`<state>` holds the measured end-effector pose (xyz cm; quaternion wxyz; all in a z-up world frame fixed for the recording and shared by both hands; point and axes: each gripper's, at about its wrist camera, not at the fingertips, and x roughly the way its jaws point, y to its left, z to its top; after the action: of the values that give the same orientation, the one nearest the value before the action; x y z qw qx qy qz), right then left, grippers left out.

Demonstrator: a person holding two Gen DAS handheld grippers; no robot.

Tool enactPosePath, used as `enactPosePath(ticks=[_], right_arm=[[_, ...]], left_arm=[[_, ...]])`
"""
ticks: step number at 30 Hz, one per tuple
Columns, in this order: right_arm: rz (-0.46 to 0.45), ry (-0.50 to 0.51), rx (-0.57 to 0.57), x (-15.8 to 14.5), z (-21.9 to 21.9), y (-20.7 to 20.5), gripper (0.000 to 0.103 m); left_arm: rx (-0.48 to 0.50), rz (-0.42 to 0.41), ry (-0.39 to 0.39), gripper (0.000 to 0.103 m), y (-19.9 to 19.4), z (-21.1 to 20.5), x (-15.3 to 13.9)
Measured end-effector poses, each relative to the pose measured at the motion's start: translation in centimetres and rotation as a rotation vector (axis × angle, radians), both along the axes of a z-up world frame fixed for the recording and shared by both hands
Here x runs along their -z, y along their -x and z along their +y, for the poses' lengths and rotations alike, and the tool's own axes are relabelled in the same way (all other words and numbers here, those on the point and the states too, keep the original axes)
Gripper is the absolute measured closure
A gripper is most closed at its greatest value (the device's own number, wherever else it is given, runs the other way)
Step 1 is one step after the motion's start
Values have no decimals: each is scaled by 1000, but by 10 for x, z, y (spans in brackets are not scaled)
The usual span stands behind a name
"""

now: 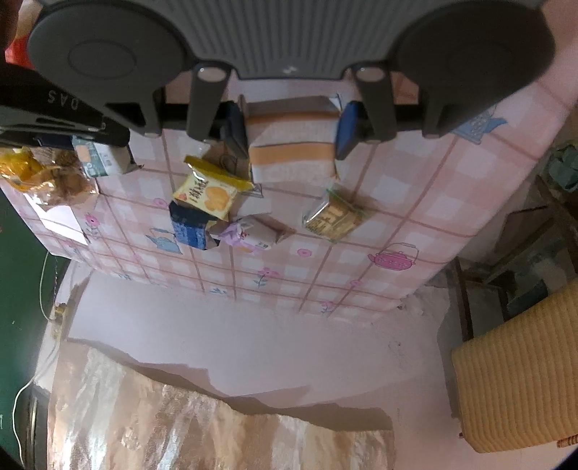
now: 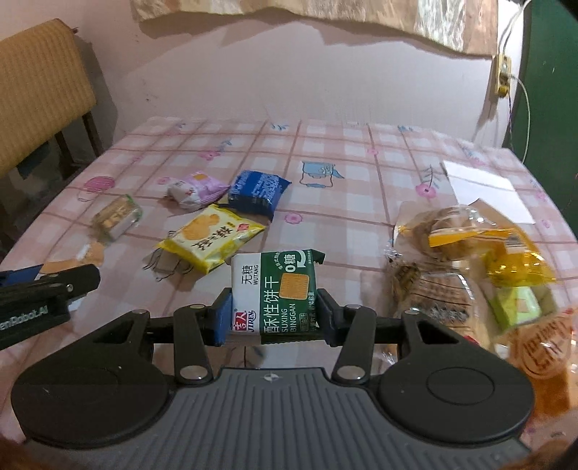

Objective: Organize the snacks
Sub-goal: 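Lift the wafer cake and green biscuit packet with both tools toward the box, then carry the wafer cake and green biscuit packet with both tools over the box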

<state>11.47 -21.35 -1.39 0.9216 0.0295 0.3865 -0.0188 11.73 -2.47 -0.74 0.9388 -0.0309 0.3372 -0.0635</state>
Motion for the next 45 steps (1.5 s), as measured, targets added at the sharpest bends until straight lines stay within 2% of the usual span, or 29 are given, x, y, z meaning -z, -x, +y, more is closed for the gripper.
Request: enactPosePath(ticks=[9, 22, 45], right_arm=[[-41, 0, -5, -24, 3, 36, 43], [-88, 11, -14, -44, 8, 74, 43], [-129, 39, -14, -65, 6, 116, 43]], left_arm=[[12, -39, -17, 54, 32, -2, -21], [23, -71, -26, 54, 69, -2, -40], [53, -90, -35, 54, 103, -10, -51]])
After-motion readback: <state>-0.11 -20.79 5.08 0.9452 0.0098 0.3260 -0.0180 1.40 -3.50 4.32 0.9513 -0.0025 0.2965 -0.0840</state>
